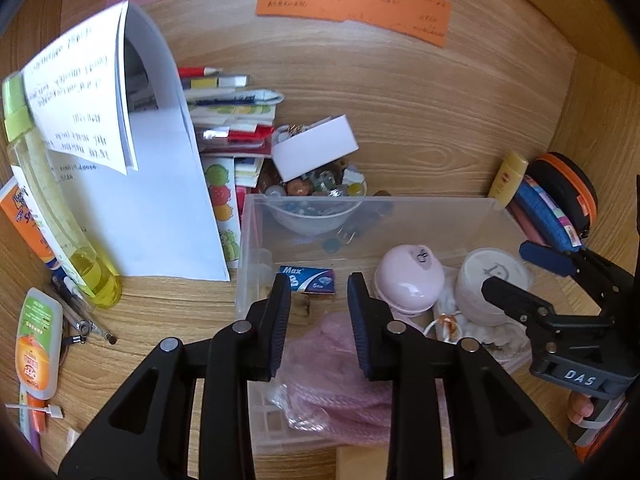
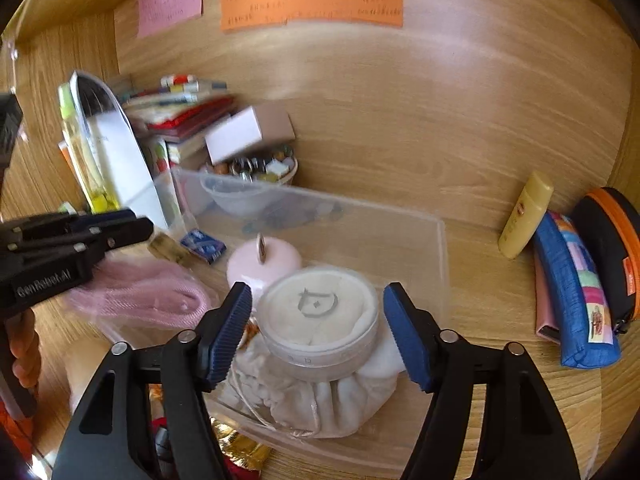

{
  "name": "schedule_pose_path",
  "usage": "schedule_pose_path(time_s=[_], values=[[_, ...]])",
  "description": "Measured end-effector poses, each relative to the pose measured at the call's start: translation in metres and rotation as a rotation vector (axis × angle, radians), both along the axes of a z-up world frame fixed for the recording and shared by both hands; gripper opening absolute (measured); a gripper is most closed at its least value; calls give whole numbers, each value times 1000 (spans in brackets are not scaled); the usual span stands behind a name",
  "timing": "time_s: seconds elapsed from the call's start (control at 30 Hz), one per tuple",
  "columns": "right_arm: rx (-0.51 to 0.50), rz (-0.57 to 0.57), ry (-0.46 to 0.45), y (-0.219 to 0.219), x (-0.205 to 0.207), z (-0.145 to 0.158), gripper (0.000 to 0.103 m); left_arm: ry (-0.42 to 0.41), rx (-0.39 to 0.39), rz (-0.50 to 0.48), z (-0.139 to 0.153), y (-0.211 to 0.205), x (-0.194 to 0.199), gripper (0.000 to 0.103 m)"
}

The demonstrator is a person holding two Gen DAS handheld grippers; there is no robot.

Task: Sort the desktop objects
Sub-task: 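Release the eraser and white container into the clear box with both tools, then grasp the cream cup with the left tool while the right grasps the dotted tile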

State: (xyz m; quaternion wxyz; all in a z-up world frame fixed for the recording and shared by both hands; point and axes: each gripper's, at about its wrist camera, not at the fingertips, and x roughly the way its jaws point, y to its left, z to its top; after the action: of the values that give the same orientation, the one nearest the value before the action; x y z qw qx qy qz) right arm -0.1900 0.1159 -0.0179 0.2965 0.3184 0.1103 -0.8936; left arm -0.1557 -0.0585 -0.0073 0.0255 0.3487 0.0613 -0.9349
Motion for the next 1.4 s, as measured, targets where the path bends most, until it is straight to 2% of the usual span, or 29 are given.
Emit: schedule_pose_path(time_s=[0.07,0.13,0.27,0.33,0.43,0.53,0.63,0.77,0.93,1.1,1.23,1.3,1.4], values=[[-21,-10,31,3,3,7,76,11,0,-2,3,2,3,34],[-36,-17,54,6,6,12,78,28,-4,7,7,2,7,46],[-58,-23,57,13,9,21,88,88,10,-6,17,3,22,60],[-57,-30,60,14,12,24,94,131,-9,-3,23,6,33,76],[-43,-41,92,16,21,29,100,187,-74,0,29,17,51,87],[-12,-48,131,17,34,30,100,213,-74,1,31,20,65,98],[-8,-21,131,22,46,29,100,218,-71,10,31,21,76,100],[-28,25,100,30,60,27,100,215,-116,24,28,25,92,101],[-22,42,98,43,76,24,100,193,-99,12,20,29,105,102],[16,77,85,53,93,16,100,120,-29,-15,7,30,109,102],[52,103,56,56,96,4,100,-1,55,-86,-10,29,101,102],[66,113,5,57,93,-6,99,-52,101,-103,-19,27,98,102],[72,134,-63,58,87,-20,97,-81,101,-96,-28,28,95,102]])
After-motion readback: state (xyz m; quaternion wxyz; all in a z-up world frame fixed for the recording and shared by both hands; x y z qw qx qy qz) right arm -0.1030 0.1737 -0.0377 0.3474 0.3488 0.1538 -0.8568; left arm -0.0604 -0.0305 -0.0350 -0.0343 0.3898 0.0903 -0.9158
